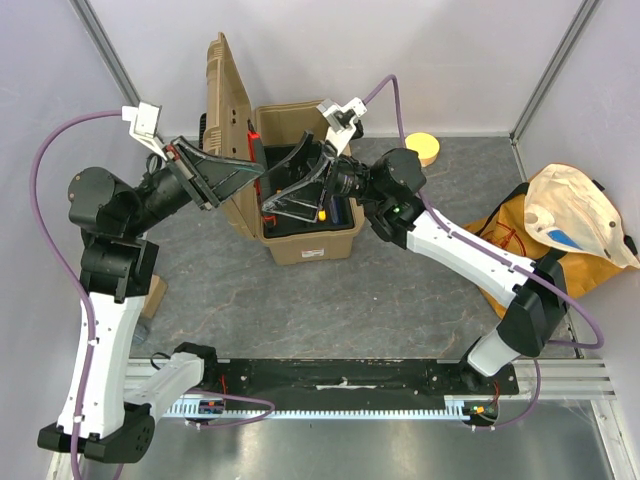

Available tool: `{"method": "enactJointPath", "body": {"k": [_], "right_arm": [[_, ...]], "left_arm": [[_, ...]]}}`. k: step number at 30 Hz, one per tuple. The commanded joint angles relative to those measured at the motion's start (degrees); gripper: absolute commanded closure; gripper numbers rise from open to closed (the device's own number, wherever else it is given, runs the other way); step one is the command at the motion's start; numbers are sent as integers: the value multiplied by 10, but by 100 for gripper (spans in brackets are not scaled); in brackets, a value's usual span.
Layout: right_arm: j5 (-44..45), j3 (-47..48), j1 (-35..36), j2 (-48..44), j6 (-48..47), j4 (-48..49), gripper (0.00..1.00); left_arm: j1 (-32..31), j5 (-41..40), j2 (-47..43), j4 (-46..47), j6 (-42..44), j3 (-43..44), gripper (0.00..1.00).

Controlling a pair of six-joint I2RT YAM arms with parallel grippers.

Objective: Pack the tool kit

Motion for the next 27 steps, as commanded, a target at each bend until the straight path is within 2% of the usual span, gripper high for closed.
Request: {"method": "enactJointPath", "body": {"k": [1, 4, 12, 16, 18, 21, 24, 27], "right_arm": [[-14, 40, 11, 2, 2, 32, 16], [-19, 47, 15, 9, 7, 33, 18], [-34, 56, 16, 12, 17, 17, 46], [-39, 54, 16, 10, 16, 6, 65], [-37, 55, 16, 11, 11, -5, 77], [-25, 65, 16, 10, -13, -56, 83], [15, 102, 15, 8, -92, -204, 84], [100, 124, 15, -4, -178, -338, 85]], "left_arm": [[-2, 8, -4, 20, -22, -3, 98], [-4, 8, -4, 19, -22, -4, 98], [-2, 6, -4, 8, -18, 1, 98], [-2, 2, -6, 3, -13, 1, 96], [-1, 0, -8, -2, -9, 1, 88], [-2, -12, -13, -17, 9, 4, 68], [-1, -31, -16, -60, 43, 17, 48], [-2, -80, -18, -156, 100, 50, 38]]}}
